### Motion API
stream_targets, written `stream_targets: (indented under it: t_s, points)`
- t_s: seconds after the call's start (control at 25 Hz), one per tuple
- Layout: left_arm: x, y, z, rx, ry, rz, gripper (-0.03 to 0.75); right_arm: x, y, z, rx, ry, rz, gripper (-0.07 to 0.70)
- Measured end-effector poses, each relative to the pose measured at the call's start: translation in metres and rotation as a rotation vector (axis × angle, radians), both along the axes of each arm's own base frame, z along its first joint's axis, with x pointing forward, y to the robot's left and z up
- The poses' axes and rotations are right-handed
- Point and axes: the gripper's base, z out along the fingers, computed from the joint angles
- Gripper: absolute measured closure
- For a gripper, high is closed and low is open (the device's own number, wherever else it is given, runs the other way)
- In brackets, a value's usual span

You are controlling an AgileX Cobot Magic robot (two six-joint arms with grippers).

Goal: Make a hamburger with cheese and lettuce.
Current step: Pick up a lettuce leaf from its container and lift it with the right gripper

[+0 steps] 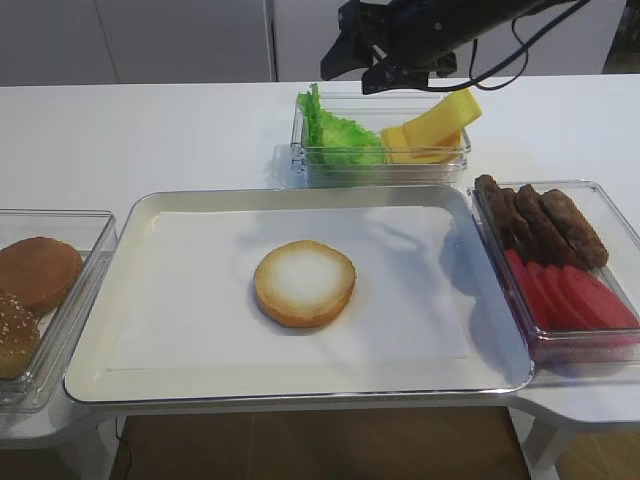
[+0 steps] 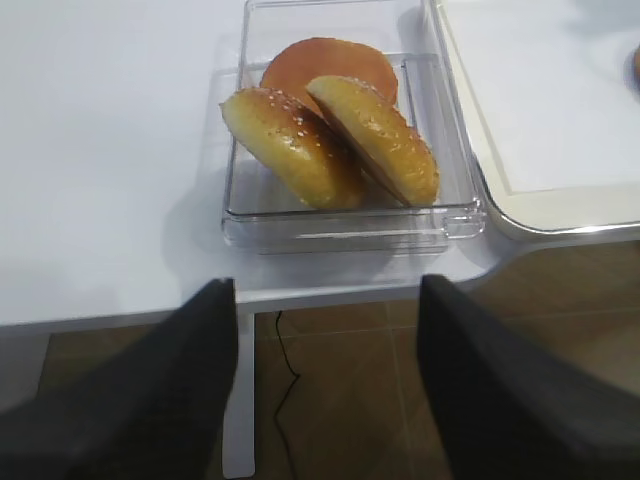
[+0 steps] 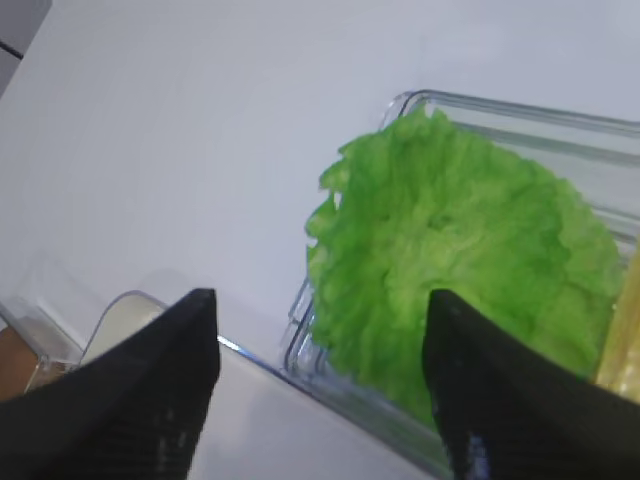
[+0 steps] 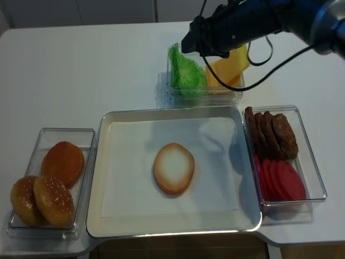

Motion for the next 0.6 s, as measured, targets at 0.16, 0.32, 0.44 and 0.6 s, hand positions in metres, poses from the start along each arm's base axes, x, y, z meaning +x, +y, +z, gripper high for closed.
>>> stream_targets:
  t_s: [0.16, 0.32, 0.44, 0.6]
  points:
    - [0.000, 0.000, 0.000, 0.000, 0.000, 0.000, 0.293, 0.018, 0.007, -0.009, 0.033, -0.003, -0.003, 0.134]
    - [0.000, 0.000, 0.000, 0.000, 0.000, 0.000, 0.293, 0.029, 0.011, -0.020, 0.068, 0.008, -0.009, 0.134]
    - [0.000, 0.000, 0.000, 0.000, 0.000, 0.000, 0.293, 0.034, 0.013, -0.031, 0.083, 0.022, -0.018, 0.135]
    - [0.000, 0.000, 0.000, 0.000, 0.000, 0.000, 0.293, 0.039, 0.014, -0.045, 0.078, 0.037, -0.030, 0.178]
